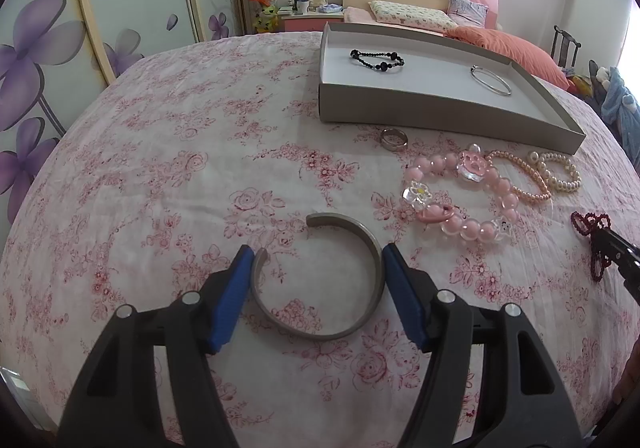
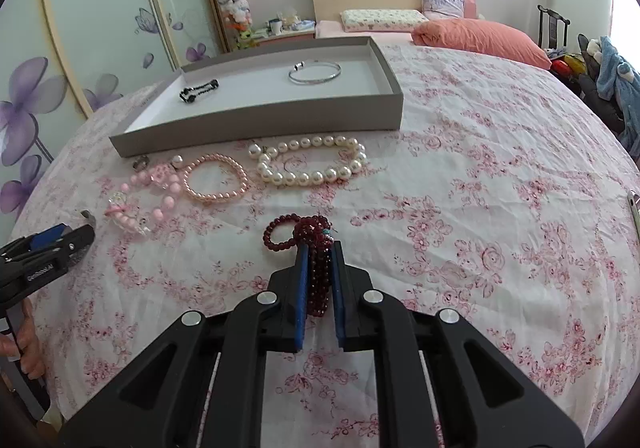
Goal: Organize jewelry
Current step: 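Grasp and lift the dark red bead necklace with the right tool, then carry the cuff and red necklace into the tray and open both tools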
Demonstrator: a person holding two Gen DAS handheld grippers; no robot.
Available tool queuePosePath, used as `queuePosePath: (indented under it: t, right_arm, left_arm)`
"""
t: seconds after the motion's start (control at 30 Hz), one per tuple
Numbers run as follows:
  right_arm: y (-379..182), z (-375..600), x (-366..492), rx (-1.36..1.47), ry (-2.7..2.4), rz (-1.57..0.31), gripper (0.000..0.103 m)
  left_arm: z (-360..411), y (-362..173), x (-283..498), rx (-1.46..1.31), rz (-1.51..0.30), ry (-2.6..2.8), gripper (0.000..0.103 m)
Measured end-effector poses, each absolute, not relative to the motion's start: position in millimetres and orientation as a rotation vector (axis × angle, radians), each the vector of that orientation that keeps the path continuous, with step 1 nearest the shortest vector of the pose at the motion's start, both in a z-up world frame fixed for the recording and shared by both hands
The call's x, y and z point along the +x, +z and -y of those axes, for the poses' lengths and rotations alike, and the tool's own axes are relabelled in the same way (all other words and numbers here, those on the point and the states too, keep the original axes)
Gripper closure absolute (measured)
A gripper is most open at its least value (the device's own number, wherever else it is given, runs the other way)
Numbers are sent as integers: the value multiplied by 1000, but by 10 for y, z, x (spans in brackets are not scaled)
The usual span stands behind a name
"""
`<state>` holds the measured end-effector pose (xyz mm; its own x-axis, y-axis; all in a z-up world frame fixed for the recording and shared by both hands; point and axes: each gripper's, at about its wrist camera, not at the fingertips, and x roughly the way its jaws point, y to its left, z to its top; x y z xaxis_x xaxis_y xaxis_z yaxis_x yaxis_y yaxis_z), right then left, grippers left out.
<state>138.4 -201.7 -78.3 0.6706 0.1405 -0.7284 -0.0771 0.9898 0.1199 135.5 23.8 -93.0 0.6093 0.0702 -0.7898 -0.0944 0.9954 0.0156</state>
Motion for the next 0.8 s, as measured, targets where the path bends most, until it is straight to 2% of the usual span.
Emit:
queuePosePath:
  t: [0.3, 0.8]
  right_arm:
    - [-479, 1967, 1276, 66, 147, -699, 91]
    - [-202, 1958, 1190, 88, 167, -595, 91]
  left_arm:
    - [-263, -779, 1327, -57, -867, 87, 39]
    - [-169, -360, 1127, -31, -701, 83, 39]
